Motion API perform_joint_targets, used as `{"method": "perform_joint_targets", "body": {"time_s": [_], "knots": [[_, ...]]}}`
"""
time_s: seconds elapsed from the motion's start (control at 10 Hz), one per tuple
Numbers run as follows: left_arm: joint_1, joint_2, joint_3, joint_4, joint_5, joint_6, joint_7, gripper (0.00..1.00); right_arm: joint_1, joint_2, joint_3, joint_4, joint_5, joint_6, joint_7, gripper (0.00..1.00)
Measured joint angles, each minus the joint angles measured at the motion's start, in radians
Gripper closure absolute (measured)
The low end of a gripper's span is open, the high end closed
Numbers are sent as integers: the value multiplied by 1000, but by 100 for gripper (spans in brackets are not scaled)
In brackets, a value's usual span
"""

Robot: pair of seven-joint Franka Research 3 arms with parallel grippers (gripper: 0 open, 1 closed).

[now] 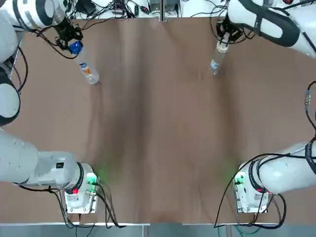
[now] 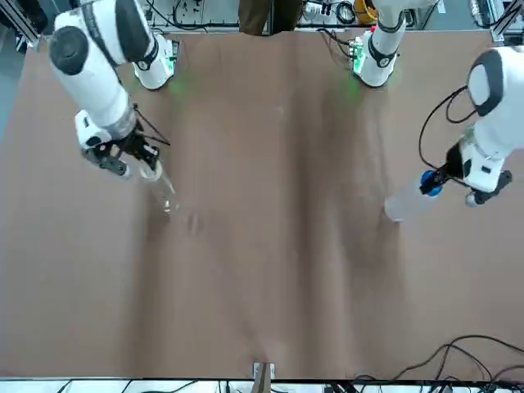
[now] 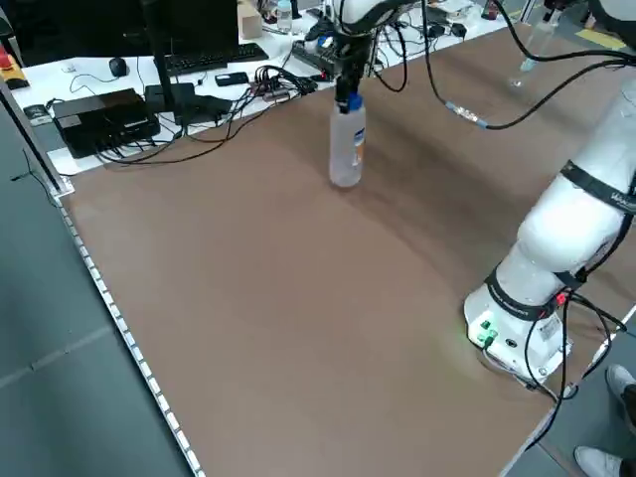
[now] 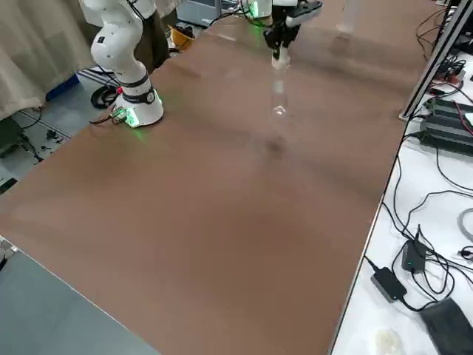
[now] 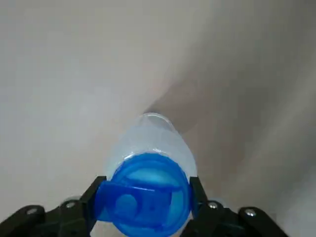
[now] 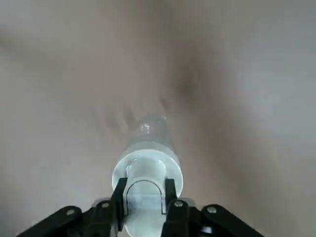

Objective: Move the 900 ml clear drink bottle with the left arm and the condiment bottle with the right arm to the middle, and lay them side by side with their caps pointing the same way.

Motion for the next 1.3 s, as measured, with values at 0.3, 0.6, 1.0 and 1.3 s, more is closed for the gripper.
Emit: {"method": "perform_joint_targets", "body": {"time_s": [0.3,0.6,1.0,1.3], "knots": [[-123,47,-8,65,-1,0,-444,28,90,146,0,155,50,1,344,66],[-220,108,-11,150,-2,0,-812,28,181,301,0,326,53,1,645,66],[-324,215,-16,253,-65,0,-1155,28,259,427,0,433,62,-2,924,66],[-333,289,-15,323,-85,-6,-1279,28,274,467,-4,471,115,-5,959,66]]}}
